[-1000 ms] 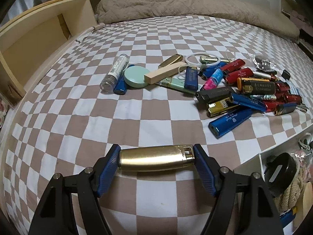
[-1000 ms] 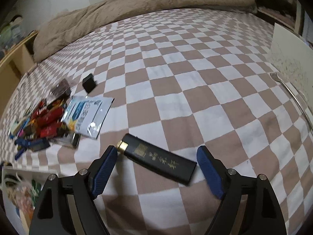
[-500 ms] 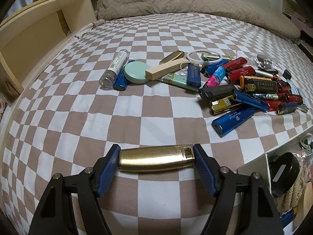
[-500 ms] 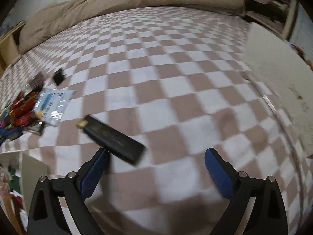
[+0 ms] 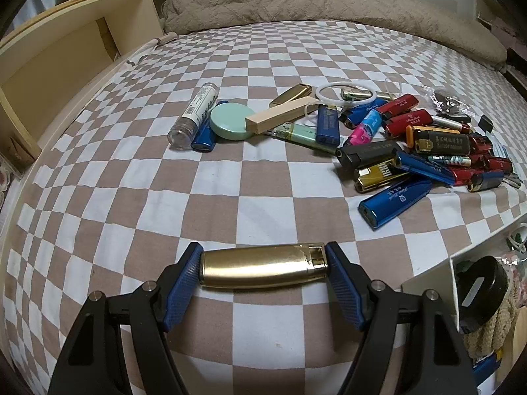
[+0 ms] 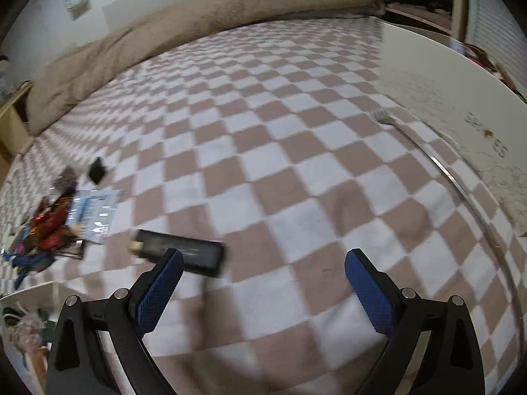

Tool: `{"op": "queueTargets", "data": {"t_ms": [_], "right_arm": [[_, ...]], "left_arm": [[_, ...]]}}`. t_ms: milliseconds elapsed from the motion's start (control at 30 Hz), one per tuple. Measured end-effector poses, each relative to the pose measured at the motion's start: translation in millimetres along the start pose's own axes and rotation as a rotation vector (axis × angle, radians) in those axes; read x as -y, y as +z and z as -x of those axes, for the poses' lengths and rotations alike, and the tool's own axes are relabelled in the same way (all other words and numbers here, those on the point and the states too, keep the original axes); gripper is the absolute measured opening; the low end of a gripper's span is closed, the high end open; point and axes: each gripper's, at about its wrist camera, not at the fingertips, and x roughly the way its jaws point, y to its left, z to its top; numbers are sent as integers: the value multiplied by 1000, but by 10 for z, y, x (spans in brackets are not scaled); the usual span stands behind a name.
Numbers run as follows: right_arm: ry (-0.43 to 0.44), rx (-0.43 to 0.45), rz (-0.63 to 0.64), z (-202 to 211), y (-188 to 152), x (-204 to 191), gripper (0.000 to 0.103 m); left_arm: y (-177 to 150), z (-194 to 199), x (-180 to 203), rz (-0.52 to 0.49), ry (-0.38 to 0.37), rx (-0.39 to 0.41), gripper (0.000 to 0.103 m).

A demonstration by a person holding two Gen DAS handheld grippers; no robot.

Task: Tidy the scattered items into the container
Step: 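Lift the gold lighter with the left tool while the right tool regrips the black lighter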

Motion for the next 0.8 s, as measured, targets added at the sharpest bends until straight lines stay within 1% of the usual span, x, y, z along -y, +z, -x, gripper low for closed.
{"op": "queueTargets", "data": {"t_ms": [100, 200, 267, 367, 433, 567, 633, 700, 800], "right_arm": [[37, -21, 22, -80, 28, -216, 98], [42, -40, 30, -203, 87, -440, 98], [31, -51, 23, -284, 138, -530, 98], [-28, -59, 51, -341, 118, -621, 98], [-55, -58, 70, -326, 79, -622, 98], [-44, -57, 48, -231, 4, -448, 98], [-52, -52, 59, -187, -41, -396, 98], [-41, -45, 71, -146, -70, -356, 98], [-1, -42, 102, -139, -76, -351, 98]], "left_arm": [[-7, 2, -12, -1, 1, 0, 75], [-10, 3, -15, -1, 1, 0, 75], [-8, 3, -10, -1, 1, 0, 75], [-5, 4, -10, -1, 0, 0, 75], [-4, 5, -9, -1, 0, 0, 75], [-12, 4, -6, -2, 2, 0, 75], [-15, 5, -11, -3, 6, 1, 75], [-18, 9, -17, -1, 8, 1, 75], [-15, 15, -32, 7, 5, 1, 75]]}}
